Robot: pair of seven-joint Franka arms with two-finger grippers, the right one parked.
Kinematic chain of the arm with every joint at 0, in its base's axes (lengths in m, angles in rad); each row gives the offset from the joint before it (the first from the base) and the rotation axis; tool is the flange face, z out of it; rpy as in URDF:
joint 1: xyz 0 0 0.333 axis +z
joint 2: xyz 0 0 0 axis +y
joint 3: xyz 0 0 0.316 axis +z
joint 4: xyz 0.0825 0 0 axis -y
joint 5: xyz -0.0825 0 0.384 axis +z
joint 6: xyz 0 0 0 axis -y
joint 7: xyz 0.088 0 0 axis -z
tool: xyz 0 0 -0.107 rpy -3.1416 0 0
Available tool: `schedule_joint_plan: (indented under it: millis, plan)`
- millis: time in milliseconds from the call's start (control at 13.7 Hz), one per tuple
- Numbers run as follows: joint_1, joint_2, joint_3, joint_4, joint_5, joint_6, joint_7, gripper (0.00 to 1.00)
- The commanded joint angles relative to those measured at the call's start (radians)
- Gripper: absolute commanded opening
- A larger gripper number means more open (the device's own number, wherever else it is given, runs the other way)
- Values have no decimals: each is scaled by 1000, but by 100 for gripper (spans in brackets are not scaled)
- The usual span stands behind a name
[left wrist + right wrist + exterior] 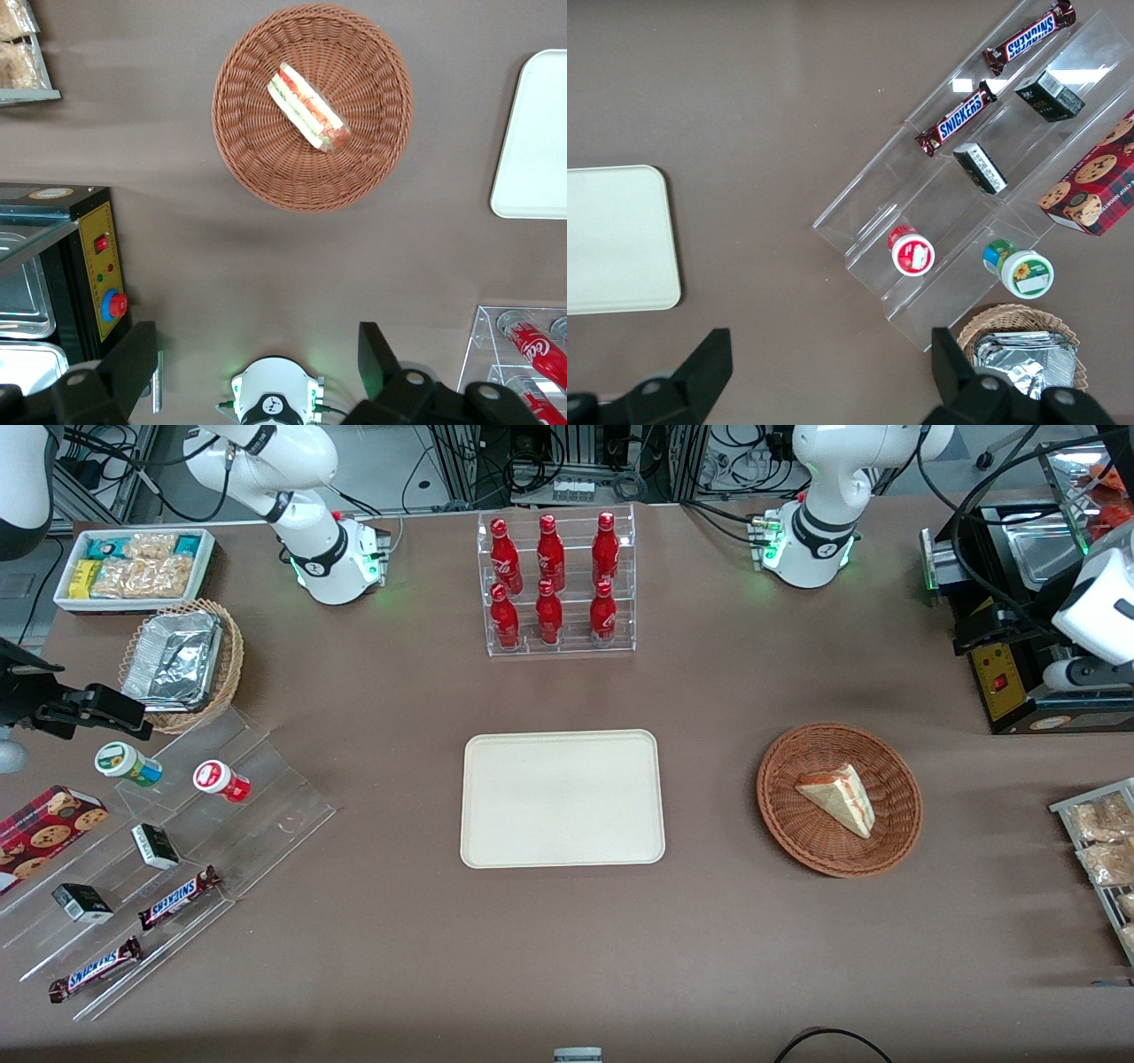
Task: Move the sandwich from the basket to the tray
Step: 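Move the left gripper over the wicker basket toward the wrapped sandwich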
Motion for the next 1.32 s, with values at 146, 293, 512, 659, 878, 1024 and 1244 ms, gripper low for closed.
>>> schedule_joint_plan:
  millis: [146,293,512,659,878,1024,1244]
  plan:
    - [-10,-11,10,-2,0,-1,6,100]
    - [-10,16,10,-10,3,32,-5,100]
    - [-9,58,10,-68,3,135,-161,100]
    - [-10,58,8,-172,3,264,-270,100]
    - [-15,76,6,-276,2,406,-399,100]
    - [-47,94,3,-342,2,518,-541,100]
    - [-83,116,3,-437,5,649,-642,100]
